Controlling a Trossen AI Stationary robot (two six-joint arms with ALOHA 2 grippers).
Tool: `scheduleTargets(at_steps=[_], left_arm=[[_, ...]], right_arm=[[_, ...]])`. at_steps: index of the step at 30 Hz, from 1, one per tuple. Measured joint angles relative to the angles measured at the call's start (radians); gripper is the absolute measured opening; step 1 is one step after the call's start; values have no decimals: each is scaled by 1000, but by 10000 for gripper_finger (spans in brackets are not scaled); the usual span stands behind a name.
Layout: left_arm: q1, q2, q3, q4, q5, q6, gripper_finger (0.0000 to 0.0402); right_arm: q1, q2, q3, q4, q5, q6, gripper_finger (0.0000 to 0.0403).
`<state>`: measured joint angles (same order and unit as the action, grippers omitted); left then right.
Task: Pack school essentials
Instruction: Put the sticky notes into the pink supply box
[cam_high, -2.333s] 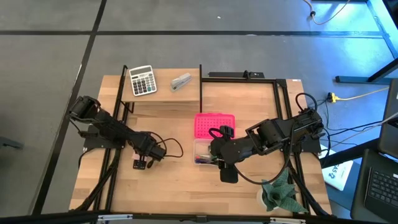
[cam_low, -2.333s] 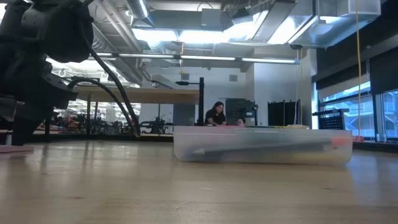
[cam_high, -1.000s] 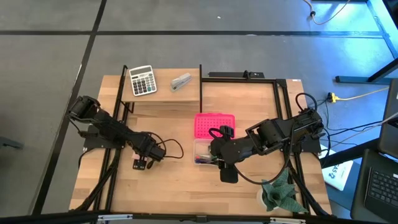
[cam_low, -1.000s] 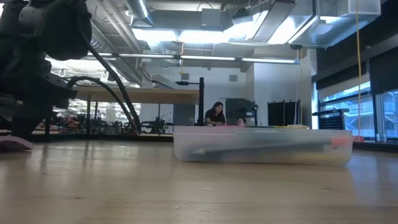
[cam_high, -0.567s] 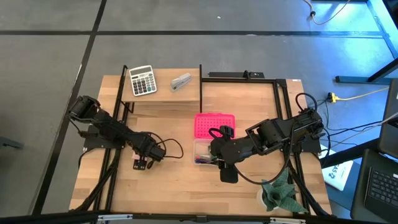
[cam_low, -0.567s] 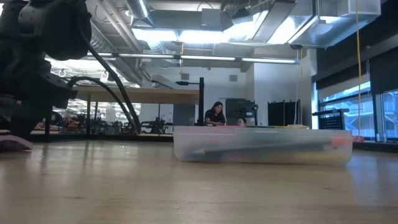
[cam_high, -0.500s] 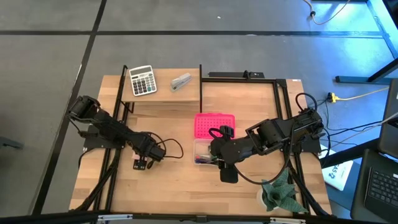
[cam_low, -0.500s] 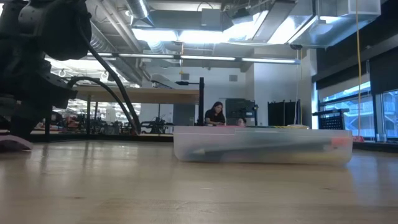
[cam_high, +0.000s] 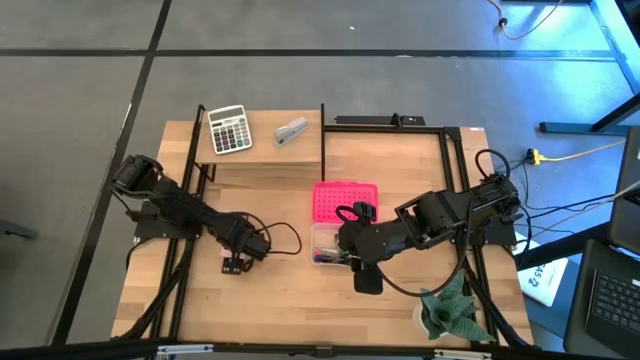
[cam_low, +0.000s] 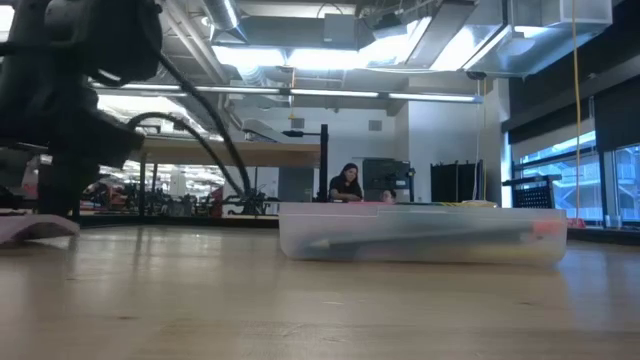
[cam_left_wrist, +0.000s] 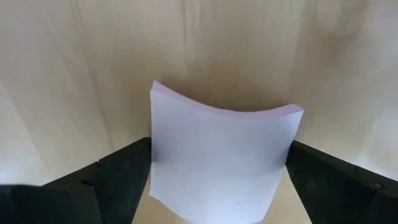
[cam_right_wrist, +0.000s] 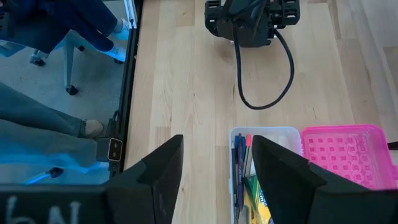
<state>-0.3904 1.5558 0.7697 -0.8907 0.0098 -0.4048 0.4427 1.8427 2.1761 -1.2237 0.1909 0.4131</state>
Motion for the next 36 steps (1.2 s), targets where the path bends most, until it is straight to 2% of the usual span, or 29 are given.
scheduleTargets(at_steps=[8, 20, 29, 32, 36], left_arm=[[0, 0, 87, -57, 19, -25, 352], [0, -3, 310, -128, 26, -144, 352], [0, -3, 465, -77, -81, -146, 352], [4, -4, 485, -22, -128, -144, 352], [26, -4, 488, 64, -141, -159, 352]], right_arm=[[0, 0, 0, 0, 0, 2, 193], [0, 0, 0, 0, 0, -26, 193], [-3, 0, 0, -3, -11, -73, 193], [-3, -1, 0, -46, -28, -63, 193], [-3, -14, 0, -152, -27, 10, 193]])
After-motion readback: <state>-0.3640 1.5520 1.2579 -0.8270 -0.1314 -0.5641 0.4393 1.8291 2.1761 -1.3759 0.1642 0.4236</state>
